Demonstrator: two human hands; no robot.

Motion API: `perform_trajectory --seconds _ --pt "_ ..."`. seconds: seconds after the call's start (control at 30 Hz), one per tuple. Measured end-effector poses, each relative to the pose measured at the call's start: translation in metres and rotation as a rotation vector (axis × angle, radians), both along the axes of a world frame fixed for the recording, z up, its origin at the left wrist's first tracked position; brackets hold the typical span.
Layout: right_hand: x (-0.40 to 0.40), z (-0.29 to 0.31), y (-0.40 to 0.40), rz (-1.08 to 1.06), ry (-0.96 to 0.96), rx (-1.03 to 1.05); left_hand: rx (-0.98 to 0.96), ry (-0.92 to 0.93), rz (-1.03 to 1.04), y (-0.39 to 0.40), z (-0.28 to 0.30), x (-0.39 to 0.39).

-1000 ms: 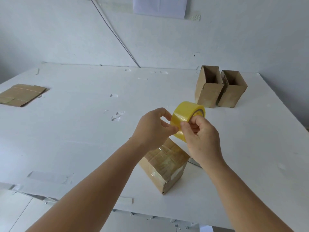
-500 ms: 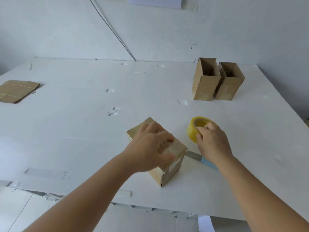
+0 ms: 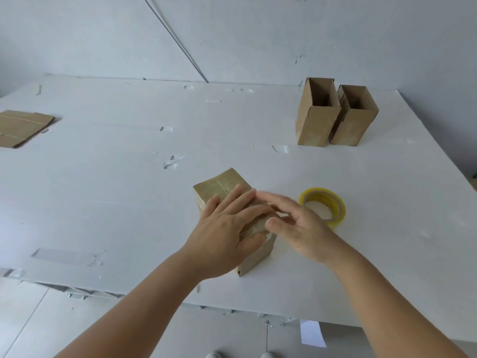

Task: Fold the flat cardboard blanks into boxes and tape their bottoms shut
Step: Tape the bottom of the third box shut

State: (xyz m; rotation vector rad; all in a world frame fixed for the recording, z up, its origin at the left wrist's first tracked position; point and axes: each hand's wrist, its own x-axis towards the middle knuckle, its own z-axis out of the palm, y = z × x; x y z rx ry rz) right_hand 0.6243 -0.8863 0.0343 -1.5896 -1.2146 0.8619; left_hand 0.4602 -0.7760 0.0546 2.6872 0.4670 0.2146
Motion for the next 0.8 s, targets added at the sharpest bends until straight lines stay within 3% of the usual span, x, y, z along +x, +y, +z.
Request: perform_trajectory --seconds 0.07,0.3,0.5,0.57,0.67,0.73,0.8 --pt "-0.003 -0.005 0.002 0.037 -0.015 0.037 -0.030 -0.003 -0.002 0.001 -0.003 -0.002" --pt "0.009 -0.005 0.001 0.120 0.195 0.008 -0.125 0.067 -0.176 0.023 -0.003 -0.015" --pt "0.018 0.000 -0.003 0.157 0.285 -0.113 -0.038 0.097 -0.256 0.031 -0.004 -0.018" --pt "0.018 0.003 -0.007 0.165 0.342 -0.135 -0.094 0.030 -0.199 0.028 -0.003 -0.024" --pt "0.010 0.015 -0.003 0.084 0.282 -0.169 -0.266 -0.256 0.074 0.022 -0.003 -0.029" --pt "-0.005 0.025 0.007 0.058 0.132 -0.188 -0.238 -0.197 0.285 0.024 -0.007 -0.026" --pt "-0.023 0.026 0.016 0.083 -0.035 -0.214 -0.184 -0.025 0.352 0.028 -0.012 -0.025"
